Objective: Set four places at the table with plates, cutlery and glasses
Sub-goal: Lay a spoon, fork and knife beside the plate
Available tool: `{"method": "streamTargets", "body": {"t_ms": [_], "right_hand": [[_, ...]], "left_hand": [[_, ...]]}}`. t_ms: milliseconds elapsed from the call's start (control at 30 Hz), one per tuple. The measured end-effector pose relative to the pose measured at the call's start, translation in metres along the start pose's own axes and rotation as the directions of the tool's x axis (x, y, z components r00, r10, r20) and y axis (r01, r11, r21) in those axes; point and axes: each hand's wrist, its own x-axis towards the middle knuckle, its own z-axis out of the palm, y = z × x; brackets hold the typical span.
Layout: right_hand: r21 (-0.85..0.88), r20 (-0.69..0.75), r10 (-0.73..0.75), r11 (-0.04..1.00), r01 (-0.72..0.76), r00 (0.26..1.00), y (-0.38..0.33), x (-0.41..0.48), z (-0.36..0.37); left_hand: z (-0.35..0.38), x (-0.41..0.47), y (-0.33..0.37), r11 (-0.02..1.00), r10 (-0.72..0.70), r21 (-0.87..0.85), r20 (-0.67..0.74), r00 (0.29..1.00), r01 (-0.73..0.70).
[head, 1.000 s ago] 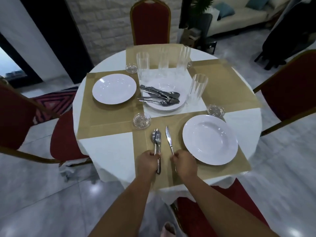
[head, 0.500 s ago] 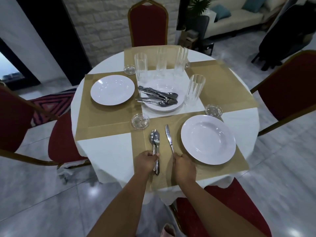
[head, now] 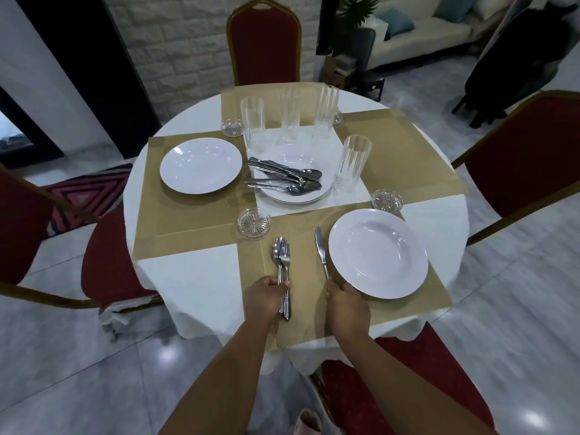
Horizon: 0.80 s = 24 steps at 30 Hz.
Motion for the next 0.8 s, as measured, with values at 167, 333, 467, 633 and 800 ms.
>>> {"method": "streamTargets", "body": {"t_ms": [167,333,467,633,800], "right_hand": [[-0.029,0.0,-0.012,1.0,0.012,1.0,0.0006,-0.0005,0.0],[-0.026,0.008,-0.018,0.999,0.018,1.0,0.0009,0.0,0.0011],[0.01,0.02,-0.008,1.0,0.008,1.0,0.0011,-0.0002,0.0016],[0.064,0.084,-0.009,0.998,0.004,0.996,-0.0018,0.0007,0.0003],[0.099,0.091,-0.006,0.995,-0.003,0.996,-0.0033,0.001,0.0027]], "left_hand": [[-0.0003,-0.0012,0.0005,1.0,-0.002,-0.007,-0.002,1.0,0.002],[0.0001,-0.0001,-0.0013,1.0,0.013,0.007,-0.004,1.0,-0.013],[0.0006,0.0011,-0.0033,1.0,0.017,-0.006,-0.001,1.0,-0.017],[0.0011,0.004,-0.0042,1.0,0.006,0.011,-0.005,1.0,-0.006],[0.0013,0.004,-0.004,1.0,0.007,0.016,-0.011,1.0,-0.007]]}}
